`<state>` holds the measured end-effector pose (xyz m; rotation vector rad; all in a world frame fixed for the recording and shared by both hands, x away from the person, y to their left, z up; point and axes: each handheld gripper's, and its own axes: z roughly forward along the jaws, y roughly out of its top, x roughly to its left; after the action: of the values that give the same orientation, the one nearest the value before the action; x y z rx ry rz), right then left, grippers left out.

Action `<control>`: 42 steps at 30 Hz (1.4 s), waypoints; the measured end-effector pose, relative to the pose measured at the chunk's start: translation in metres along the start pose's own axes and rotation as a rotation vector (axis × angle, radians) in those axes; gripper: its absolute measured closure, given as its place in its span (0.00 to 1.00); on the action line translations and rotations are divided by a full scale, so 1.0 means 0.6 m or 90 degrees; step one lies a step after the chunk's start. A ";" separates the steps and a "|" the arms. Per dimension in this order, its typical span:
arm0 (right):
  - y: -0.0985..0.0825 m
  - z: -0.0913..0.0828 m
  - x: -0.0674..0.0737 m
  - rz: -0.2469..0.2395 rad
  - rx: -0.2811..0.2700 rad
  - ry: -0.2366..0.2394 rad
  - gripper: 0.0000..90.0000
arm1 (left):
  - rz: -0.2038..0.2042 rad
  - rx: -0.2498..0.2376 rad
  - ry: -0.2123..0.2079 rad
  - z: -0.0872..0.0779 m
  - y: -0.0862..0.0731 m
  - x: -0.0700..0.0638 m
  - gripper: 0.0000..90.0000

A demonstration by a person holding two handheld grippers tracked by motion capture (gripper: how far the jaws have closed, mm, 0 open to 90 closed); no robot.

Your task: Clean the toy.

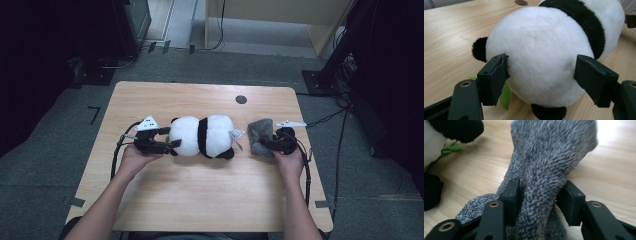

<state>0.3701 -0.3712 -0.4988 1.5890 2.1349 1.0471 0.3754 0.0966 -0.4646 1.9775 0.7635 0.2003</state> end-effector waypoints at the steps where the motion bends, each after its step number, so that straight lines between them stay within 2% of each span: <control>1: -0.001 0.003 0.000 -0.005 0.003 -0.001 0.64 | -0.001 -0.001 -0.001 0.002 -0.001 0.001 0.28; 5: -0.004 0.007 0.000 -0.007 0.004 0.000 0.66 | -0.003 -0.013 -0.007 0.008 -0.001 0.007 0.27; 8: -0.007 0.010 -0.002 0.000 0.003 0.000 0.66 | 0.002 -0.007 -0.002 0.014 -0.003 0.008 0.24; 15: -0.012 0.015 -0.008 0.015 0.003 0.012 0.64 | -0.017 0.007 -0.015 0.022 -0.011 0.014 0.20; 17: -0.013 0.015 -0.008 0.011 0.000 0.012 0.65 | -0.018 0.011 -0.015 0.024 -0.014 0.015 0.20; 19: -0.013 0.014 -0.007 0.019 0.005 0.009 0.73 | -0.017 0.015 -0.017 0.025 -0.016 0.015 0.21; 22: -0.009 0.010 -0.003 0.021 0.015 0.008 0.84 | -0.019 0.011 -0.022 0.023 -0.020 0.014 0.27; 25: -0.004 0.003 0.011 0.023 0.021 -0.014 0.85 | -0.024 0.011 -0.026 0.021 -0.021 0.014 0.32; 29: 0.010 -0.014 0.028 0.017 -0.007 -0.019 0.85 | -0.025 0.007 -0.022 0.020 -0.023 0.012 0.34; 34: 0.035 -0.044 0.048 0.009 -0.040 0.004 0.85 | -0.023 0.004 -0.016 0.017 -0.028 0.009 0.36; 37: 0.051 -0.061 0.062 0.003 -0.052 0.021 0.85 | -0.033 -0.002 -0.021 0.017 -0.030 0.011 0.33; 42: 0.080 -0.077 0.084 -0.022 -0.061 0.035 0.85 | -0.034 -0.005 -0.019 0.018 -0.030 0.011 0.31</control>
<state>0.3580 -0.3361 -0.4240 1.4915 2.1062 1.1766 0.3776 0.0988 -0.4864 1.9466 0.7938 0.1425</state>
